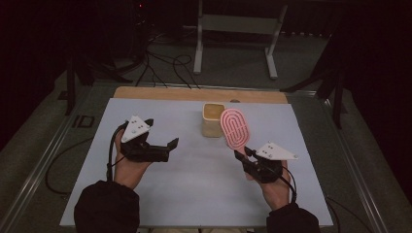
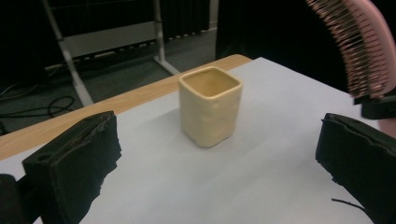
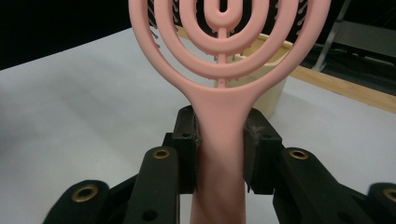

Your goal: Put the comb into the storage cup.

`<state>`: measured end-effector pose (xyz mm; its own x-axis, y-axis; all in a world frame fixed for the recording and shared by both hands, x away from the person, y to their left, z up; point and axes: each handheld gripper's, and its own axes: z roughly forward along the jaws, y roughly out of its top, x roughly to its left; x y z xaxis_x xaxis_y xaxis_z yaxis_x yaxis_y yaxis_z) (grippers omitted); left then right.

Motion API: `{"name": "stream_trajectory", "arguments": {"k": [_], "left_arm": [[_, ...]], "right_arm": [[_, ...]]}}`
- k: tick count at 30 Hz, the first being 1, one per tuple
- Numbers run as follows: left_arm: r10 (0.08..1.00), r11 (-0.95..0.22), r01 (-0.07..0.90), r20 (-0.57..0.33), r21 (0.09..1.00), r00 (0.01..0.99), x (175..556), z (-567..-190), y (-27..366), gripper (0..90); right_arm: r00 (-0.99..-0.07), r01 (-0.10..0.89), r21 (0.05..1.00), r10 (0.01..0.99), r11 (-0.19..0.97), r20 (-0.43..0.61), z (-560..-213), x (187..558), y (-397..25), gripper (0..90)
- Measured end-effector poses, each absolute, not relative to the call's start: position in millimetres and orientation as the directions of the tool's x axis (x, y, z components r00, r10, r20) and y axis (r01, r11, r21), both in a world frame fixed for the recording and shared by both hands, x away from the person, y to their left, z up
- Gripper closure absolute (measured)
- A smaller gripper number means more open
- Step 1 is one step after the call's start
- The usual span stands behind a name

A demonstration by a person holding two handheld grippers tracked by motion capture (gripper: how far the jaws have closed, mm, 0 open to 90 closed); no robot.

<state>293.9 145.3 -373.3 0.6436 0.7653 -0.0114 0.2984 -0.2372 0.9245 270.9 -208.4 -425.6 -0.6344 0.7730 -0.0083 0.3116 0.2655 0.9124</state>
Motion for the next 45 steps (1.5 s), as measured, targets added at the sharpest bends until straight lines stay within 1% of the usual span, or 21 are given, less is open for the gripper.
{"name": "stream_trajectory", "arguments": {"k": [4, 10, 13, 17, 25, 34, 45], "left_arm": [[0.747, -0.254, 0.292, -0.005, 0.922, 0.665, 295, -372, 132, 0.0], [0.725, -0.277, 0.288, 0.002, 0.917, 0.689, 295, -369, 115, 0.0], [0.714, -0.287, 0.284, 0.007, 0.915, 0.7, 295, -368, 107, 0.1], [0.698, -0.277, 0.287, -0.013, 0.917, 0.716, 296, -367, 97, 0.1], [0.666, -0.3, 0.275, -0.005, 0.913, 0.746, 295, -368, 74, 0.1], [0.635, -0.287, 0.283, -0.04, 0.915, 0.772, 297, -373, 52, 0.1], [0.625, -0.283, 0.304, -0.065, 0.91, 0.778, 301, -380, 31, 1.1]], "right_arm": [[-0.644, 0.321, 0.917, 0.764, 0.237, 0.028, -428, 270, -204, 69.9], [-0.642, 0.298, 0.92, 0.767, 0.253, -0.002, -430, 268, -198, 70.0], [-0.641, 0.292, 0.924, 0.768, 0.249, -0.004, -430, 268, -197, 70.0], [-0.637, 0.292, 0.924, 0.771, 0.246, -0.004, -430, 267, -196, 70.0], [-0.639, 0.3, 0.921, 0.769, 0.246, 0.003, -431, 267, -194, 70.0], [-0.643, 0.303, 0.921, 0.765, 0.247, 0.006, -433, 267, -192, 70.0], [-0.648, 0.303, 0.921, 0.762, 0.247, 0.009, -435, 267, -190, 70.0]]}}
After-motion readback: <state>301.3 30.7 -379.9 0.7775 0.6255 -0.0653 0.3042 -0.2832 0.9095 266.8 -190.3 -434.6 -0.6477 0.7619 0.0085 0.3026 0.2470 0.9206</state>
